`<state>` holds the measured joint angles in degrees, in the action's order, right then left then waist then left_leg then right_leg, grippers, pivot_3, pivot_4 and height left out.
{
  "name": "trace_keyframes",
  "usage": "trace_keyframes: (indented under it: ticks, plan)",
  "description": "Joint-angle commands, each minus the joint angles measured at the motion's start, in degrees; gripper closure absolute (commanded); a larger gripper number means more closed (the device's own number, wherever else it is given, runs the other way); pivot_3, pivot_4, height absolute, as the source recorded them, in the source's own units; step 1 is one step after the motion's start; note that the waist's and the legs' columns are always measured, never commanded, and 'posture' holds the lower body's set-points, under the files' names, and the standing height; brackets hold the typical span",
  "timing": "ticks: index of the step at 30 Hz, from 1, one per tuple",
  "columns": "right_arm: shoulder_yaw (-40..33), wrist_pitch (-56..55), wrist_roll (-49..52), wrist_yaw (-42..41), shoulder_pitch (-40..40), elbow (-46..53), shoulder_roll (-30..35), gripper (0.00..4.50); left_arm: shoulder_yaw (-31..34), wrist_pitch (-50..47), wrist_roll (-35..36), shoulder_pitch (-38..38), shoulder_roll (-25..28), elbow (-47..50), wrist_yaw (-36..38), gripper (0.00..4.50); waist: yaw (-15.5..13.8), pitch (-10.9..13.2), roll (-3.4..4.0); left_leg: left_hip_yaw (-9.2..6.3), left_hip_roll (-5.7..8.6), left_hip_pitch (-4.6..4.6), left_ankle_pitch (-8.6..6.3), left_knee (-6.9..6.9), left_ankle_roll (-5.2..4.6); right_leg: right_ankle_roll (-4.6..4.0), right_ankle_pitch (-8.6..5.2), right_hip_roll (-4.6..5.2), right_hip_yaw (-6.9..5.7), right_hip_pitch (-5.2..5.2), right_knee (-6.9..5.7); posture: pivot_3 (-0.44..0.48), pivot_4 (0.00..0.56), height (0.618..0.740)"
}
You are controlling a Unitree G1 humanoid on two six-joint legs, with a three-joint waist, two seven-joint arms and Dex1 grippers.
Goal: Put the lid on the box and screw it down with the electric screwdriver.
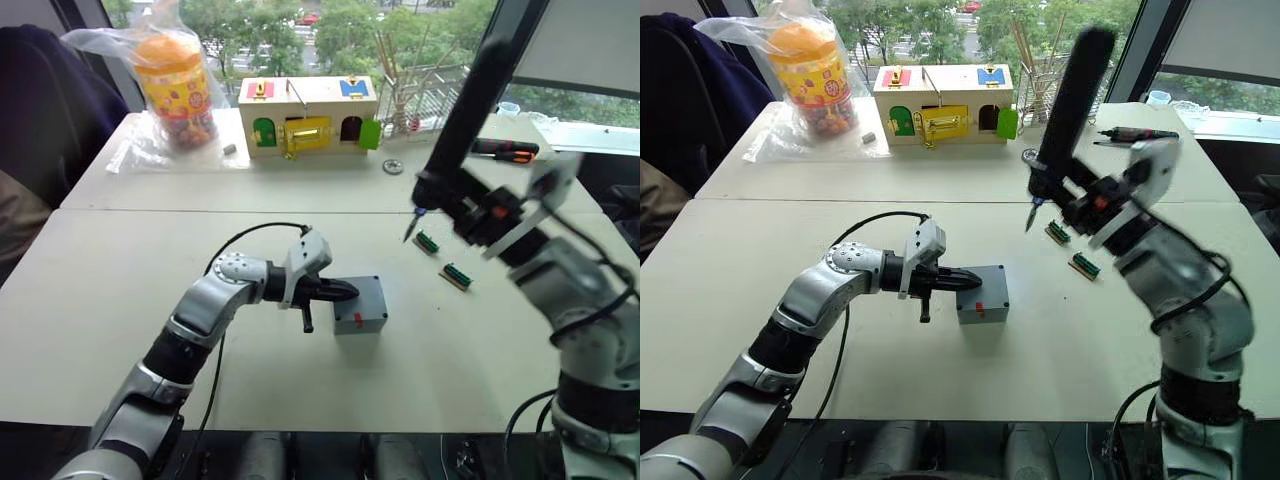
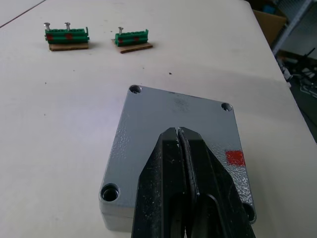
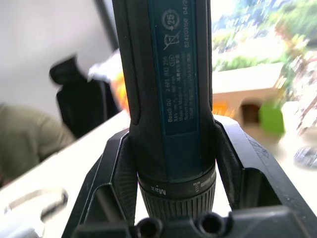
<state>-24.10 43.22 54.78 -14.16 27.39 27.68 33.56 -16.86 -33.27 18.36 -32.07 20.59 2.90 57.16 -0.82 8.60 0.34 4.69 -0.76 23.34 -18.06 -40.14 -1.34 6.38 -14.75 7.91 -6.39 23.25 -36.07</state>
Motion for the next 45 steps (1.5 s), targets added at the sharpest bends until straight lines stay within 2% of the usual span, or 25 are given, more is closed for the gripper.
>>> trace_keyframes:
  ticks: [1,2,5,7,11,14,17,22,29,31,35,38,40,42,45]
  plan:
    - [-6.9,11.4,9.5,7.9,4.1,-3.5,8.8,2.74,7.2,1.6,0.3,-1.8,-4.6,1.1,-10.7,4.5,0.0,0.1,-0.1,0.0,0.02,0.04,0.01,-0.01,-0.01,0.01,0.0,0.01,-0.02,0.01,0.01,0.0,0.15,0.706]
    - [-7.3,13.7,11.0,8.3,4.2,-4.7,10.7,2.74,7.8,1.0,0.3,-2.2,-5.4,1.6,-12.2,4.5,0.0,0.2,-0.17,0.0,0.01,0.05,0.01,-0.04,-0.02,0.01,0.01,0.01,-0.03,0.01,0.0,0.0,0.15,0.706]
    - [-4.0,23.6,4.8,4.9,0.8,-13.3,23.8,2.74,9.4,1.1,1.1,-2.5,-6.1,7.1,-14.4,4.5,0.0,0.2,-0.16,0.06,0.03,0.04,-0.01,-0.07,-0.06,0.01,0.01,0.04,-0.02,-0.01,0.0,0.0,0.15,0.706]
    - [-1.8,29.3,3.0,2.4,-1.1,-19.8,30.2,2.74,7.8,-2.5,2.7,-2.0,-4.0,10.4,-12.0,4.5,0.0,0.2,-0.17,0.05,0.04,0.07,-0.04,-0.05,-0.11,0.01,0.01,0.04,-0.02,-0.02,0.02,0.0,0.15,0.706]
    - [2.8,36.9,0.1,-2.7,-0.2,-30.5,36.0,2.74,5.2,-8.2,9.5,-0.2,1.6,15.7,-3.1,4.5,0.3,0.4,0.14,0.21,0.05,0.07,-0.06,-0.03,-0.15,0.01,0.01,0.05,0.05,0.1,0.01,0.0,0.15,0.706]
    - [5.9,38.8,-0.7,-9.9,0.9,-36.3,37.2,2.74,2.6,-8.3,8.7,0.9,4.7,18.8,-2.0,4.5,0.5,0.5,0.32,0.29,-0.03,0.05,-0.03,-0.02,-0.1,0.01,0.01,-0.03,0.13,0.19,-0.04,0.0,0.15,0.706]
    - [9.7,41.8,-2.8,-14.3,2.8,-43.3,36.3,2.74,1.6,-9.8,10.7,2.5,5.3,23.0,-2.3,4.5,0.4,0.5,0.33,0.25,-0.09,0.04,-0.02,-0.02,-0.08,0.0,0.01,-0.14,0.17,0.19,-0.03,0.0,0.15,0.706]
    - [15.4,41.8,-8.8,-18.3,6.6,-52.3,34.9,2.74,0.3,-11.7,11.3,4.1,4.1,26.2,-5.4,4.5,-0.3,0.5,0.3,0.22,0.0,0.1,-0.02,-0.07,-0.08,0.01,0.02,-0.09,0.18,0.16,0.0,0.0,0.15,0.706]
    - [20.1,40.1,-16.9,-21.4,12.8,-61.6,32.1,2.74,1.6,-10.6,10.8,4.3,1.9,24.5,-9.7,4.5,0.1,0.5,0.33,0.22,-0.01,0.1,-0.01,-0.09,-0.06,0.01,0.02,-0.12,0.19,0.18,-0.02,0.0,0.15,0.706]
    - [21.3,39.5,-18.5,-22.7,13.5,-62.5,31.8,1.72,2.1,-10.1,10.7,4.0,2.0,23.9,-10.0,4.5,0.1,0.5,0.33,0.22,-0.02,0.1,0.0,-0.07,-0.04,0.01,0.02,-0.13,0.18,0.18,-0.01,0.0,0.15,0.706]
    - [22.9,37.5,-21.8,-24.4,13.9,-62.7,30.9,0.06,5.3,-5.6,8.4,1.9,1.9,19.1,-12.2,4.5,0.0,0.5,0.32,0.21,-0.03,0.1,0.03,-0.1,0.0,0.02,0.02,-0.14,0.15,0.15,-0.02,0.0,0.15,0.706]
    - [21.8,33.2,-23.6,-25.4,13.7,-61.1,30.6,0.02,10.8,-1.4,8.8,-0.4,-0.5,14.6,-15.0,4.5,0.0,0.5,0.29,0.19,-0.03,0.09,0.03,-0.17,0.0,0.03,0.02,-0.14,0.13,0.11,-0.02,0.0,0.15,0.706]
    - [17.6,24.6,-23.6,-26.8,13.9,-55.0,31.0,0.02,15.4,-0.5,9.1,-2.1,0.4,10.8,-16.6,4.5,0.1,0.5,0.3,0.2,-0.02,0.1,0.02,-0.16,0.0,0.03,0.03,-0.13,0.13,0.12,-0.01,0.0,0.15,0.706]
    - [14.1,17.0,-22.8,-29.6,11.2,-44.5,31.2,0.02,17.3,-1.5,9.6,-1.7,2.9,8.6,-15.3,4.5,0.2,0.5,0.37,0.22,-0.02,0.11,0.03,-0.13,0.01,0.05,0.03,-0.13,0.14,0.17,-0.03,0.0,0.15,0.706]
    - [9.7,11.7,-19.2,-34.3,2.0,-25.8,29.6,0.02,15.3,-3.5,9.7,0.7,6.9,8.4,-11.1,4.5,0.1,0.5,0.34,0.16,-0.11,0.04,0.12,0.15,0.2,0.05,0.01,-0.25,0.06,0.2,-0.03,0.0,0.15,0.706]
